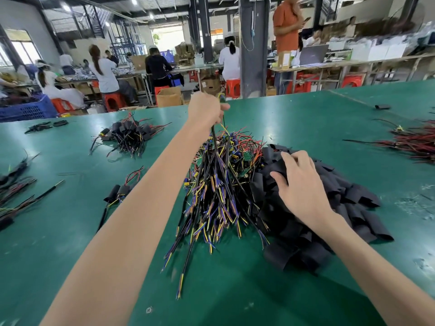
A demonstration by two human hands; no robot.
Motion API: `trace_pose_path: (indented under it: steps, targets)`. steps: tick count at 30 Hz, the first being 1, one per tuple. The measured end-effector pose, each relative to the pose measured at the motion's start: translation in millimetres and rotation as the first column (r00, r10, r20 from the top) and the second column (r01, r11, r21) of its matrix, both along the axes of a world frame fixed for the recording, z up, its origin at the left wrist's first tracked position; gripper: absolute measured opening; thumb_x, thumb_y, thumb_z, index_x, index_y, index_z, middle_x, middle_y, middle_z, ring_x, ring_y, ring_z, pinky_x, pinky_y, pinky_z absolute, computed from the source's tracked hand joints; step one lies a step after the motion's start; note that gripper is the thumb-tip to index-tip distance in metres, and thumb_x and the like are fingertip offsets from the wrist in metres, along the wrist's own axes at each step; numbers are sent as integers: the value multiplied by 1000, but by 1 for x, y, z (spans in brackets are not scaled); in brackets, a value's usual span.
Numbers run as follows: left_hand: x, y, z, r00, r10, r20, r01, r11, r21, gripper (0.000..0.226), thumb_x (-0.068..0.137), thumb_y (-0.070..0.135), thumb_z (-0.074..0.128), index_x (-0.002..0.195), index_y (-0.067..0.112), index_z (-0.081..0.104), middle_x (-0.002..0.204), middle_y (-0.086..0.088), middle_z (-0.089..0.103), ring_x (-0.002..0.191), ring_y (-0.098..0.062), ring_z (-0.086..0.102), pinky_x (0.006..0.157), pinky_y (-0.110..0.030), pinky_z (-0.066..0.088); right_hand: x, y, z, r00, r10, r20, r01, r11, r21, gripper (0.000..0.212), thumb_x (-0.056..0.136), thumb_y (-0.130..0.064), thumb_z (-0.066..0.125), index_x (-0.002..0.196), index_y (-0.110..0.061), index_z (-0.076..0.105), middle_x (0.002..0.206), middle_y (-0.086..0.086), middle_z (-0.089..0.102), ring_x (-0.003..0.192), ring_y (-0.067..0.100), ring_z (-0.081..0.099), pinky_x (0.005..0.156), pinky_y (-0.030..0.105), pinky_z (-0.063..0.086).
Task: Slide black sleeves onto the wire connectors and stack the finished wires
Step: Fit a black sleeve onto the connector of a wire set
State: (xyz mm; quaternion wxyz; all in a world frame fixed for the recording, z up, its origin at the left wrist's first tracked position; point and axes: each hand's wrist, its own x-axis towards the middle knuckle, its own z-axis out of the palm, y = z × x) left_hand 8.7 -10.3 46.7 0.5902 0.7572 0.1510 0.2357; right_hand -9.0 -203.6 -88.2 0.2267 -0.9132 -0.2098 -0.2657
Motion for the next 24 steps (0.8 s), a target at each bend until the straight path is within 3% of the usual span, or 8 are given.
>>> trace_pose_path:
  steps: [3, 5, 7, 9, 12, 16, 20, 24]
  targets:
    - [-15, 7, 16, 995, 30, 91, -41, 993, 114, 13, 88, 14, 57, 78, 6, 56, 60, 0, 59, 44, -8, 37, 42, -21, 28, 1, 0, 1, 999, 25, -26, -24, 999, 46, 46, 91, -19, 59, 128, 5, 47, 112, 21, 45, 106, 37, 44, 91, 36, 34]
    - [-33, 15, 16, 982, 69, 178, -114, 960, 254, 24, 82, 31, 68, 86, 8, 60, 59, 5, 57, 39, 0, 42, 42, -17, 32, 1, 1, 1, 997, 67, -35, -65, 995, 75, 45, 90, -16, 61, 127, 6, 47, 110, 22, 45, 103, 38, 46, 92, 32, 31]
    - [-51, 21, 6, 954, 52, 296, -153, 932, 328, 17, 83, 33, 68, 90, 19, 62, 58, 15, 57, 36, 3, 42, 42, -11, 33, 0, 2, 0, 993, 110, -47, -105, 990, 99, 44, 89, -14, 62, 125, 6, 49, 110, 21, 45, 103, 37, 47, 92, 31, 32]
    - [-66, 28, -11, 937, 58, 343, -182, 923, 339, 13, 86, 35, 64, 74, 32, 62, 45, 14, 52, 38, 0, 40, 50, -19, 35, 0, 3, 0, 988, 142, -64, -134, 984, 114, 43, 90, -15, 61, 126, 5, 49, 113, 20, 45, 106, 36, 47, 92, 31, 32]
    - [-81, 44, -43, 922, 171, 346, -243, 954, 176, 43, 88, 46, 58, 53, 22, 53, 41, 6, 42, 42, -10, 32, 50, -29, 26, -1, 5, 0, 979, 190, -70, -181, 976, 118, 43, 90, -15, 60, 126, 4, 48, 116, 19, 44, 110, 36, 45, 95, 32, 32]
    - [-91, 63, -75, 906, 275, 322, -276, 960, -43, 63, 85, 52, 61, 73, -10, 56, 41, 8, 37, 42, -11, 25, 46, -26, 17, -3, 6, 1, 966, 248, -70, -237, 962, 134, 43, 91, -16, 59, 128, 2, 48, 117, 18, 44, 112, 35, 45, 99, 36, 34]
    - [-100, 60, -100, 901, 304, 309, -287, 953, -101, 46, 85, 50, 63, 51, 19, 64, 42, 6, 40, 41, -10, 25, 43, -23, 19, -4, 7, -1, 951, 302, -61, -293, 949, 116, 44, 90, -17, 61, 129, 1, 48, 115, 15, 48, 111, 31, 47, 95, 30, 33]
    - [-104, 52, -115, 875, 332, 353, -313, 943, -112, 50, 86, 50, 61, 43, 25, 56, 39, 9, 39, 42, -10, 26, 47, -26, 20, -6, 10, -2, 929, 366, -43, -359, 925, 126, 45, 87, -18, 65, 127, -3, 52, 113, 9, 51, 107, 25, 50, 92, 23, 32]
